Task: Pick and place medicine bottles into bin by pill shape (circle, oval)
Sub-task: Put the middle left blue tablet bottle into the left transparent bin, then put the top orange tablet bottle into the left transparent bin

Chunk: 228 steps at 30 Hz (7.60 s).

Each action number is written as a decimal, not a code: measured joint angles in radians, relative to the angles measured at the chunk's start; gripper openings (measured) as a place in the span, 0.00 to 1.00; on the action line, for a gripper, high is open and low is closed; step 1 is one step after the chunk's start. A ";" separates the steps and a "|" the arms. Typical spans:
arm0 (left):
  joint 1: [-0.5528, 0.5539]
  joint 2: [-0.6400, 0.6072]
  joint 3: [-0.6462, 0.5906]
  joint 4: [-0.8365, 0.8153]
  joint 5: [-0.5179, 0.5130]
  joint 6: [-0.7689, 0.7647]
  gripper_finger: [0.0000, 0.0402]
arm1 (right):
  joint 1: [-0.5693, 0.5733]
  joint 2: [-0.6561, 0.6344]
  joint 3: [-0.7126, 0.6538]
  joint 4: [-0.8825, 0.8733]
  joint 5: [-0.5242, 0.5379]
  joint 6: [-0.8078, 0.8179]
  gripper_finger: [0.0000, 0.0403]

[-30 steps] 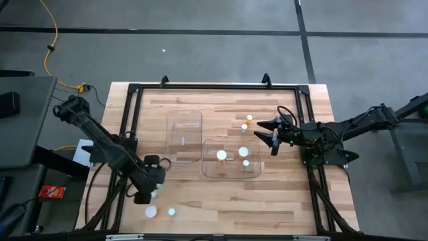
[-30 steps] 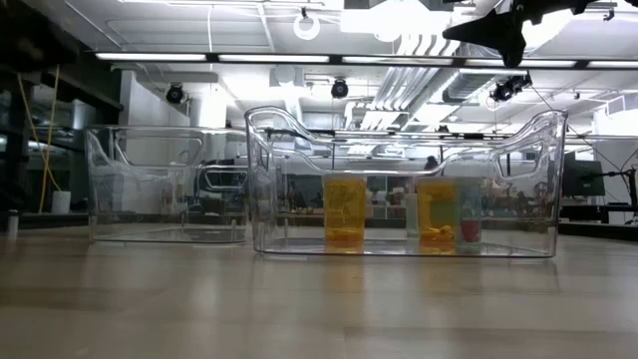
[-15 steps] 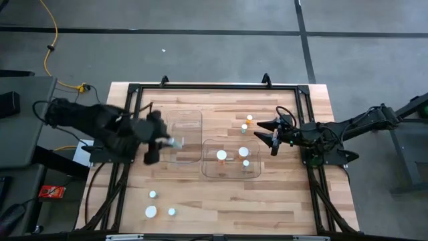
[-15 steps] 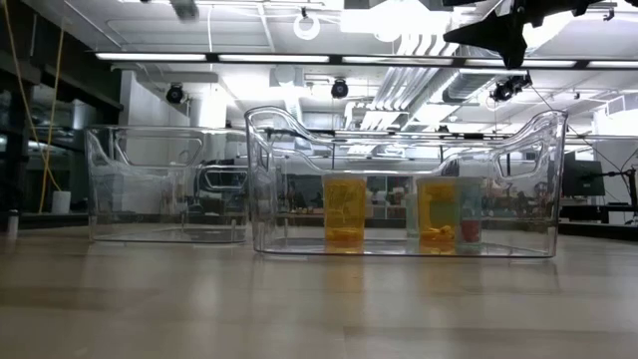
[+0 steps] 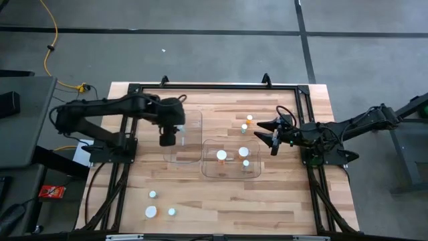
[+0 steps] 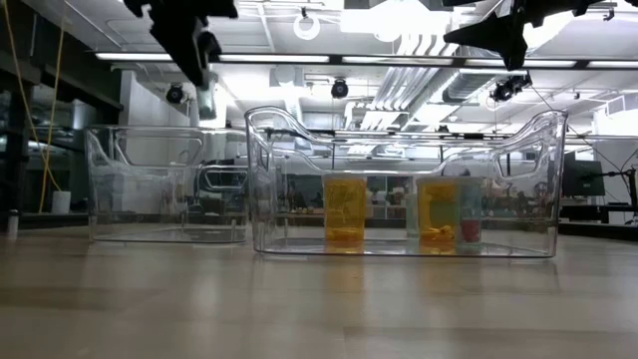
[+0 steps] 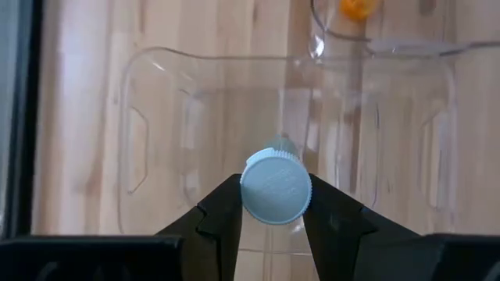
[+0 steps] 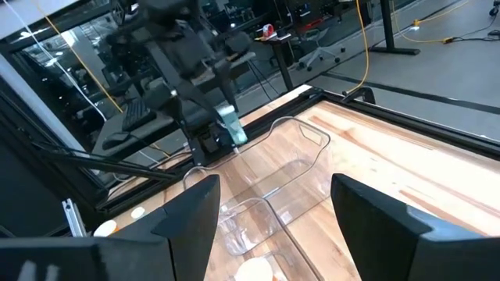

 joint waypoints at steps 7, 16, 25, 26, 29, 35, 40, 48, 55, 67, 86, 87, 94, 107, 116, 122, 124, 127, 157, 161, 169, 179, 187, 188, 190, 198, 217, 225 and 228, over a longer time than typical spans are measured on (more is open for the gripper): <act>0.052 0.092 0.000 0.004 0.037 0.085 0.27 | 0.000 0.000 0.000 -0.009 0.039 0.000 0.59; 0.107 0.149 0.000 0.038 0.036 0.072 0.27 | 0.000 0.000 0.000 -0.019 0.049 -0.006 0.59; 0.116 0.147 0.000 0.051 0.032 0.069 0.27 | 0.000 0.000 0.000 -0.029 0.049 -0.008 0.59; 0.115 0.149 0.000 0.053 0.032 0.069 0.27 | 0.000 0.000 0.000 -0.032 0.049 -0.008 0.59; 0.115 0.154 -0.036 0.091 0.031 0.069 0.27 | 0.000 0.000 0.000 -0.042 0.048 -0.008 0.59; 0.115 0.154 -0.145 0.206 0.002 0.069 0.27 | 0.000 0.000 0.000 -0.044 0.048 -0.007 0.59; 0.115 0.156 -0.211 0.248 -0.029 0.092 0.27 | 0.000 0.000 0.000 -0.045 0.048 -0.025 0.59; 0.121 0.161 -0.277 0.284 -0.045 0.156 0.27 | 0.000 0.000 0.000 -0.045 0.070 -0.027 0.59; 0.122 0.162 -0.329 0.358 -0.047 0.175 0.27 | 0.000 0.000 0.000 -0.045 0.071 -0.027 0.59; 0.122 0.162 -0.342 0.370 -0.125 0.200 0.34 | 0.000 0.000 0.000 -0.045 0.088 -0.027 0.59; 0.121 0.126 -0.150 0.183 -0.112 0.090 0.46 | 0.000 0.000 0.000 -0.045 0.090 -0.046 0.59; 0.120 0.109 -0.130 0.180 -0.098 0.063 0.46 | 0.000 0.000 0.000 -0.045 0.090 -0.050 0.59; 0.080 -0.131 -0.144 0.425 -0.014 -0.251 0.46 | 0.000 0.000 0.000 -0.045 0.097 -0.054 0.59; -0.290 -0.493 -0.524 0.985 -0.239 -0.461 0.46 | 0.000 0.000 0.000 -0.045 0.097 -0.097 0.59; -0.339 -0.503 -0.572 1.024 -0.246 -0.488 0.46 | 0.000 0.000 0.000 -0.044 0.097 -0.121 0.59; -0.339 -0.503 -0.572 1.024 -0.245 -0.471 0.46 | 0.000 0.000 0.000 -0.044 0.097 -0.114 0.59; -0.339 -0.503 -0.572 1.024 -0.244 -0.451 0.46 | 0.000 0.000 0.000 -0.044 0.096 -0.114 0.59; -0.339 -0.503 -0.572 1.024 -0.244 -0.432 0.46 | 0.000 0.000 0.000 -0.044 0.096 -0.114 0.59; -0.339 -0.503 -0.571 1.023 -0.244 -0.440 0.46 | -0.057 0.000 0.000 -0.049 0.087 0.114 0.59; -0.338 -0.503 -0.571 1.023 -0.251 -0.432 0.46 | -0.076 0.001 0.000 -0.091 0.088 0.132 0.59; -0.338 -0.503 -0.571 1.023 -0.254 -0.431 0.46 | -0.181 0.112 0.127 -0.473 0.062 0.254 0.59; -0.337 -0.503 -0.571 1.023 -0.271 -0.431 0.46 | -0.263 0.226 0.105 -0.672 -0.065 -0.061 0.59; -0.337 -0.503 -0.571 1.022 -0.276 -0.429 0.46 | -0.386 0.157 -0.199 -0.243 -0.297 -0.140 0.59; -0.337 -0.503 -0.571 1.021 -0.278 -0.429 0.46 | -0.400 0.157 -0.227 -0.174 -0.311 -0.160 0.59; -0.337 -0.503 -0.571 1.022 -0.279 -0.429 0.46 | -0.426 0.164 -0.270 -0.075 -0.322 -0.196 0.59; -0.337 -0.503 -0.571 1.022 -0.279 -0.429 0.46 | -0.562 0.232 -0.338 0.066 -0.362 -0.307 0.59; -0.337 -0.503 -0.571 1.022 -0.279 -0.429 0.46 | -0.747 0.690 -0.324 0.534 -0.580 -0.402 0.59; -0.338 -0.503 -0.571 1.022 -0.279 -0.429 0.46 | -0.747 0.850 -0.259 0.605 -0.603 -0.427 0.58; -0.338 -0.503 -0.571 1.022 -0.279 -0.429 0.46 | -0.747 0.881 -0.237 0.613 -0.601 -0.428 0.53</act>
